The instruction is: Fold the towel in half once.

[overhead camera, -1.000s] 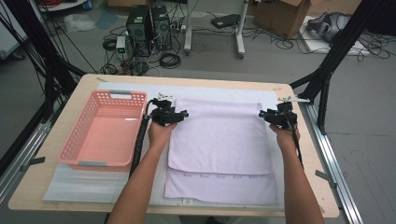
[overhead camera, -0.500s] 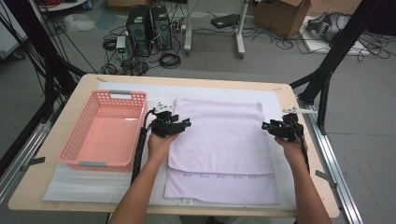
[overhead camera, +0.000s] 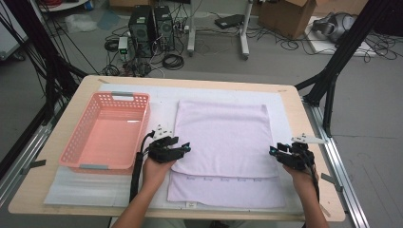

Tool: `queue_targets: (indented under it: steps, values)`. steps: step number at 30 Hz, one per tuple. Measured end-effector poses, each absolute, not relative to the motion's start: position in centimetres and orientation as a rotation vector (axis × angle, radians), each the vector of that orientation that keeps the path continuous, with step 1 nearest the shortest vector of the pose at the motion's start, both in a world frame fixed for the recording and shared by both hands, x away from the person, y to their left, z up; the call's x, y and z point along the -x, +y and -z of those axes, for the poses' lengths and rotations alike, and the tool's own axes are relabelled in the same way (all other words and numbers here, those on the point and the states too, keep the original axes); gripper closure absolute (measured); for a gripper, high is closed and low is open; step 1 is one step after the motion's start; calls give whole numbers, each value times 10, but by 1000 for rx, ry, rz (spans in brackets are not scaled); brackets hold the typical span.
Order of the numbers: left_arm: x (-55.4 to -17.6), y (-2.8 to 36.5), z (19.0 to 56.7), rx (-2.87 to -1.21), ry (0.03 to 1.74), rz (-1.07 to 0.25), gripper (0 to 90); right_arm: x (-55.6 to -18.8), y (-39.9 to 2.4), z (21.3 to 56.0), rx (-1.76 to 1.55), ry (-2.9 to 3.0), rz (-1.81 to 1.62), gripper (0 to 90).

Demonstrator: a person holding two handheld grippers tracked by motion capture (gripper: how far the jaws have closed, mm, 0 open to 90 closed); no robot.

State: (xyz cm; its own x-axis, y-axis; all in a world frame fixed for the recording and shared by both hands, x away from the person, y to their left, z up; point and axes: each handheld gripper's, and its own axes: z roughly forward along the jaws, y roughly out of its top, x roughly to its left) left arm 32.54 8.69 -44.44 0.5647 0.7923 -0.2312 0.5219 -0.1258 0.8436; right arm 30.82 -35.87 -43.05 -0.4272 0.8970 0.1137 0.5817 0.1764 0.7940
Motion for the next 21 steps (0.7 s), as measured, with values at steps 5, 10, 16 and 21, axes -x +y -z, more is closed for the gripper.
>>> queue_targets:
  steps: [5, 10, 16, 21]
  values:
    - [-306, 96, 452, -1804, 1124, -307, 459, -285, -355, 438, -1356, 2098, -1121, 577]
    - [-292, 103, 451, -1819, 1135, -308, 460, -263, -355, 439, -1340, 2086, -1131, 577]
    - [-283, 111, 453, -1845, 1154, -263, 509, -246, -361, 440, -1360, 2095, -1128, 605]
    - [-275, 116, 454, -1859, 1132, -228, 642, -242, -361, 443, -1379, 2130, -1105, 655]
